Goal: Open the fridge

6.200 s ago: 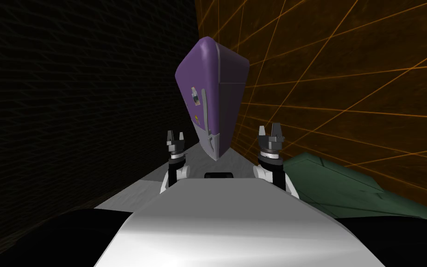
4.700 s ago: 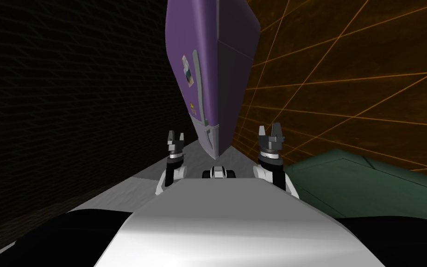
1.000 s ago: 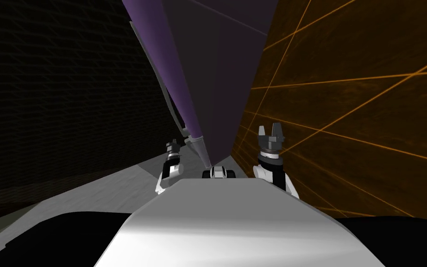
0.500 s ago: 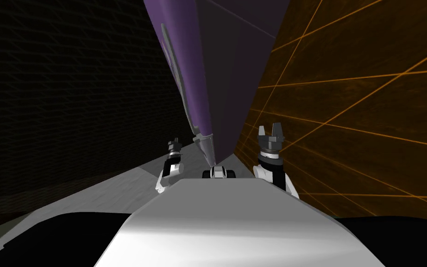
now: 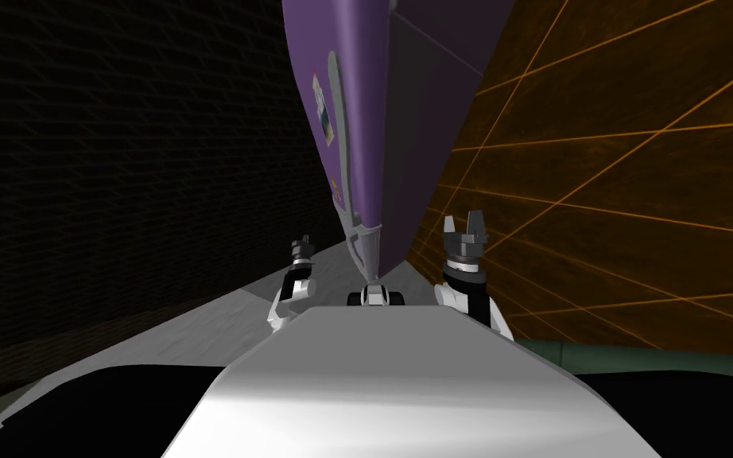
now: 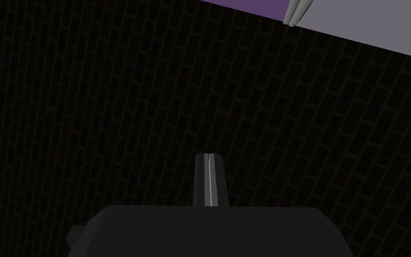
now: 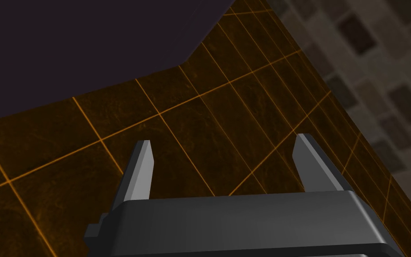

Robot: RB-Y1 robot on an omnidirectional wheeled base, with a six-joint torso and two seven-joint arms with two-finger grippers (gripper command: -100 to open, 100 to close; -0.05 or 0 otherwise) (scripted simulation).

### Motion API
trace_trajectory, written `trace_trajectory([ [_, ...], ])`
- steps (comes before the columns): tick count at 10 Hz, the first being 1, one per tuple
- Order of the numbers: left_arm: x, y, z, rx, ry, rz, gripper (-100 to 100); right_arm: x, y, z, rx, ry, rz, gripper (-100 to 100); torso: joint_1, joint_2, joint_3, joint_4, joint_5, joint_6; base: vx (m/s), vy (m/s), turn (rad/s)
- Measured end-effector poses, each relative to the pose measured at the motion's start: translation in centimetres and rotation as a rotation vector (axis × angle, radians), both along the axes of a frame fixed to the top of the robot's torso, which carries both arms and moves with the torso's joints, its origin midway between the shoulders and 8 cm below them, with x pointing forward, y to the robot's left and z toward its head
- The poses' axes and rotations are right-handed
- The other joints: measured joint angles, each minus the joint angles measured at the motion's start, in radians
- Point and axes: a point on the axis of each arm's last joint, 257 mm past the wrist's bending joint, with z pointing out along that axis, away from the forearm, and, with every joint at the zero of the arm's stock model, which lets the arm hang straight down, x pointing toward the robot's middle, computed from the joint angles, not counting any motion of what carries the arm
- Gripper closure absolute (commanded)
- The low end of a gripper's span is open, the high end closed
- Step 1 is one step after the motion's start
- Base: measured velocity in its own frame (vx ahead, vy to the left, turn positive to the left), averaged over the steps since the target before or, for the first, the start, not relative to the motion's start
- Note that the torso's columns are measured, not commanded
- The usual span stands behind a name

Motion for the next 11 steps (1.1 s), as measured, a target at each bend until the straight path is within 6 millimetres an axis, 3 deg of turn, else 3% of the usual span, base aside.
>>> trace_trajectory([
  [4,0.64,-1.22,0.12,0.002,0.003,-0.047,100,0.00,0.00,0.00,0.000,0.000,0.000,0,0.000,0.002,0.001,0.001,0.000,0.000,-0.066,0.198,-0.056],
  [5,0.64,-1.22,0.12,0.002,0.003,-0.048,-100,0.00,0.00,0.00,0.000,0.000,0.000,0,-0.007,0.000,0.000,0.000,-0.002,0.000,0.031,-0.066,0.052],
  [6,0.50,-1.18,0.32,-0.010,0.004,-0.046,-100,-0.01,0.01,0.00,0.001,0.000,0.000,0,-0.012,-0.002,-0.001,-0.001,-0.004,0.000,0.043,-0.136,0.057],
  [11,-0.22,-1.04,0.85,-0.093,0.025,-0.038,-100,-0.01,0.01,0.00,0.001,0.000,0.000,0,0.003,0.003,0.002,0.001,0.001,0.000,0.064,-0.158,0.051],
])
